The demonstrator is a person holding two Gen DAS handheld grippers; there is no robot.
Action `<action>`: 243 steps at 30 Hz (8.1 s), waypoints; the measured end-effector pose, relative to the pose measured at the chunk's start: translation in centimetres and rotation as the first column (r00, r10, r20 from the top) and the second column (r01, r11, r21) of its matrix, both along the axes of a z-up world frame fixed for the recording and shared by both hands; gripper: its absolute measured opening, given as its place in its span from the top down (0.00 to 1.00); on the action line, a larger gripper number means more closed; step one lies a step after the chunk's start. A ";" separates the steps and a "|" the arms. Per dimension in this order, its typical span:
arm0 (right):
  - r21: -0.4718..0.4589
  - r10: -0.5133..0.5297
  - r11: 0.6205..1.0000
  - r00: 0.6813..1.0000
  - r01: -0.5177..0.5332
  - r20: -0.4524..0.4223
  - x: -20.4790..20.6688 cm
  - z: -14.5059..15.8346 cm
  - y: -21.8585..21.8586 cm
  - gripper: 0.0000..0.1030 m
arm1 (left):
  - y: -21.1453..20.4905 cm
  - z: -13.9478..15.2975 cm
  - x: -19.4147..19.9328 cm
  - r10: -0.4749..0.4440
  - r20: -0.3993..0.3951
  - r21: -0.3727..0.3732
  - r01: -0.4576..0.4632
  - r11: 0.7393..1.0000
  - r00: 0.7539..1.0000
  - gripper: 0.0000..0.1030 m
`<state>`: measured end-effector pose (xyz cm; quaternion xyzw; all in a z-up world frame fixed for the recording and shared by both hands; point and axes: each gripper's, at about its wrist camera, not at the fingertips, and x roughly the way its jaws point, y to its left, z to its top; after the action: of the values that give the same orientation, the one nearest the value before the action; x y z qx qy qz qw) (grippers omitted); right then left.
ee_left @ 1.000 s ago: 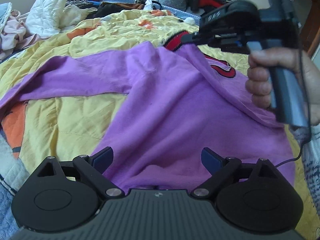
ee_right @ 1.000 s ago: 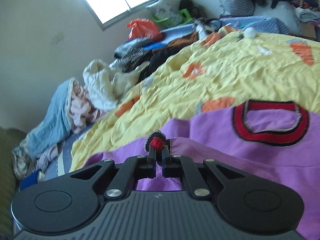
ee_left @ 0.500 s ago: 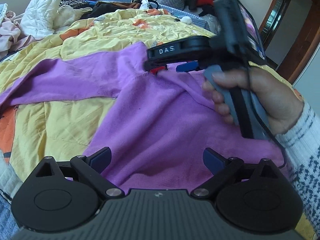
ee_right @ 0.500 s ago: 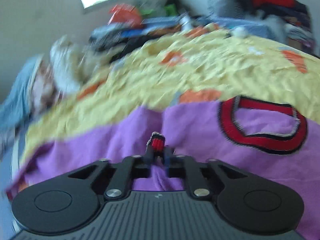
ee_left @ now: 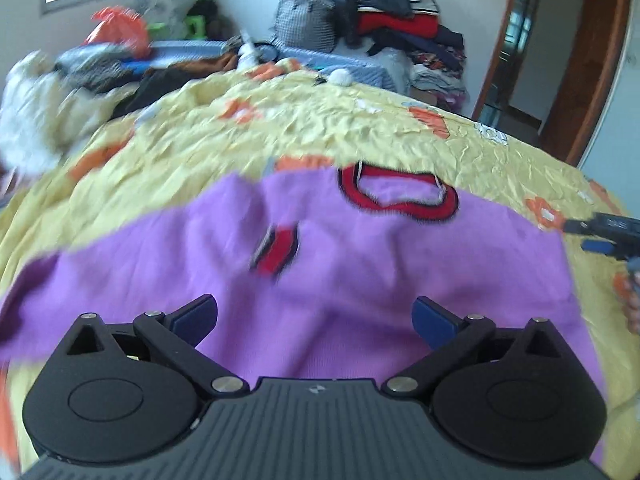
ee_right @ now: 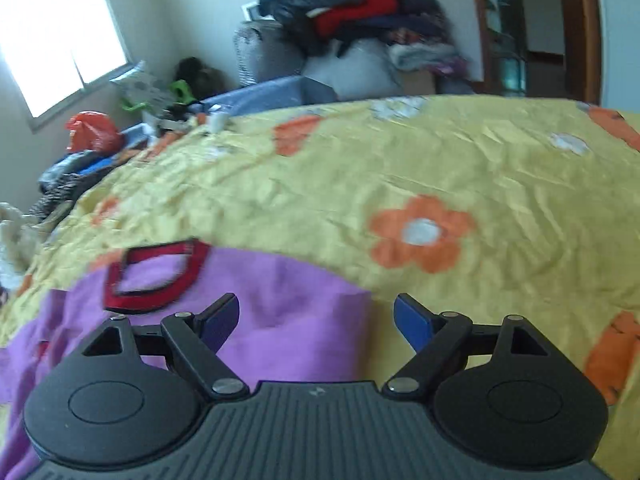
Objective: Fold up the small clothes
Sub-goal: 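Lower the cuff onto the sweater body and open the right tool, then move the left tool to the other sleeve cuff and grasp it, then carry the sleeve across the sweater body and release it with the left tool, then move both tools to the striped hem and grasp it with the right tool, then grasp the striped hem with the left tool while the right tool holds it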
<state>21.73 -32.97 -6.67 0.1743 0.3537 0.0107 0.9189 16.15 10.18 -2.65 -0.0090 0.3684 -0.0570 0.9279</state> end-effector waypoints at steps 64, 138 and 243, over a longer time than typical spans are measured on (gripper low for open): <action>-0.227 0.439 0.887 0.887 -0.402 0.143 -10.1 -2.0 20.2 0.12 | 29.0 -3.5 -15.9 0.274 0.122 0.280 -0.298 0.913 0.954 0.00; -0.123 0.117 0.988 0.971 -0.093 0.208 -13.4 -1.5 7.0 0.12 | -11.0 -2.2 9.3 -0.388 -0.197 -0.468 0.262 0.844 0.900 0.23; 0.376 0.029 0.926 0.999 -0.036 0.025 -34.5 1.4 -2.3 0.91 | 16.2 -6.6 -15.0 -0.476 -0.324 -0.695 0.136 0.707 0.817 0.98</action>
<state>-12.80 -35.28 -5.28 0.3412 0.3391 0.0953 0.8715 1.19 26.35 -9.28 -0.2765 0.5403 -0.3340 0.7211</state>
